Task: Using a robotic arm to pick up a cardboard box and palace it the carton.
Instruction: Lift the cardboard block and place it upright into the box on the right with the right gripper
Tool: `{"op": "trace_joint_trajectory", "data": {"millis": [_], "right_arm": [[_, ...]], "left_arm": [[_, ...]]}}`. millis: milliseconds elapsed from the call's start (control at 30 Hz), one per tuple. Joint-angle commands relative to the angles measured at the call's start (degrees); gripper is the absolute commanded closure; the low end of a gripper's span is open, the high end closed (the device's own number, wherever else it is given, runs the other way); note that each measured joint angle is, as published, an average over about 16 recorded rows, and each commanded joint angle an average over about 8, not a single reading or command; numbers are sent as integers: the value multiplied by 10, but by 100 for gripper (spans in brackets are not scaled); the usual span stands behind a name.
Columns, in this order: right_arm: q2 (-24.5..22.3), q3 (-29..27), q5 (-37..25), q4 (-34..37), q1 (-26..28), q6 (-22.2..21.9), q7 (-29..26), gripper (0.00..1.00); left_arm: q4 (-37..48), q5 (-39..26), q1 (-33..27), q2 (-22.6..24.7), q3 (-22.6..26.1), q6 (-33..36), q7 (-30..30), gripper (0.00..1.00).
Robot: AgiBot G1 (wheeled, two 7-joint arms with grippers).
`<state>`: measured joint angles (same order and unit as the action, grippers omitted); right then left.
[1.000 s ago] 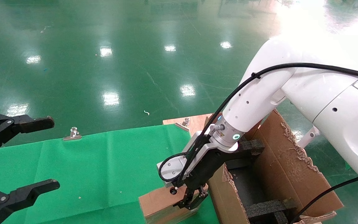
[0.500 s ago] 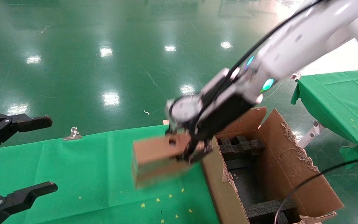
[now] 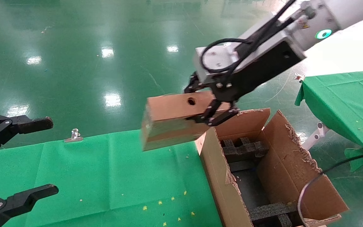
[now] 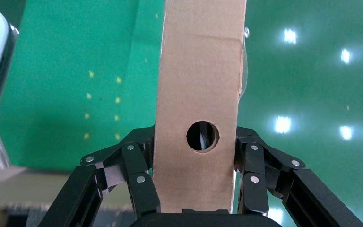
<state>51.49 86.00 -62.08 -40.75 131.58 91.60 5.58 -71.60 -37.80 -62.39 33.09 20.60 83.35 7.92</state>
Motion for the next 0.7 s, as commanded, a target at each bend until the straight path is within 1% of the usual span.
{"op": "trace_joint_trajectory", "data": {"millis": [33, 167, 333, 567, 700], "right_arm": [[-8, 17, 10, 4, 11, 0, 4, 100], [-38, 61, 12, 0, 48, 1, 3, 100], [-83, 129, 15, -20, 97, 2, -8, 100], [-145, 224, 23, -49, 154, 0, -42, 100], [-174, 267, 19, -51, 173, -5, -67, 100]], "left_arm": [[0, 0, 0, 0, 0, 0, 0, 0], [0, 0, 0, 0, 0, 0, 0, 0], [0, 0, 0, 0, 0, 0, 0, 0], [0, 0, 0, 0, 0, 0, 0, 0], [0, 0, 0, 0, 0, 0, 0, 0]]}}
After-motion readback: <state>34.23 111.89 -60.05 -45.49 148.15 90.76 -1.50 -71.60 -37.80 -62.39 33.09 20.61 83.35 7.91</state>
